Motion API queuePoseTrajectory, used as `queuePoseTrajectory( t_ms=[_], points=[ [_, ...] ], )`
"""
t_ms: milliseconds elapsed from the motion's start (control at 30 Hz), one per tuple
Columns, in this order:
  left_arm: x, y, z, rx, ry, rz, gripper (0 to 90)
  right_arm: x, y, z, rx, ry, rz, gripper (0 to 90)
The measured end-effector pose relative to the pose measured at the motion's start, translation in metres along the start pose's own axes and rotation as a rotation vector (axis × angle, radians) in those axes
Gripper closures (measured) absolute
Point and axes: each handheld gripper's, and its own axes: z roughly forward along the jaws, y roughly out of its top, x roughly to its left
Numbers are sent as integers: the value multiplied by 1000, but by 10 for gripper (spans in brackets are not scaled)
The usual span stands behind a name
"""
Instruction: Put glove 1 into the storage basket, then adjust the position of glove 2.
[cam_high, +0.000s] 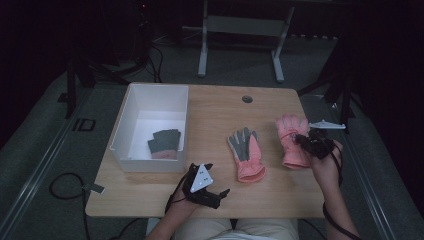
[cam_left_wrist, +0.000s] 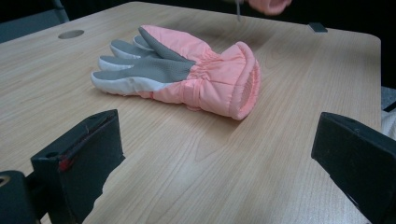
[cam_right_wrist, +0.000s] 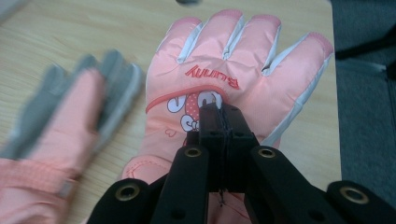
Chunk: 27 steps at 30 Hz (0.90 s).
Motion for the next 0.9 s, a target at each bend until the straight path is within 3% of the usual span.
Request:
queuePoseTrajectory(
  t_ms=[200, 600, 900],
  points=[
    [0, 0, 0, -4, 8, -1, 17, 22, 20, -19, -54, 35, -48, 887],
    [0, 1, -3, -11, 17, 7, 17, 83, 42, -29, -94, 111, -140, 886],
    [1, 1, -3, -7, 18, -2, 16, 114, 35, -15, -46, 158, -177, 886]
  ],
)
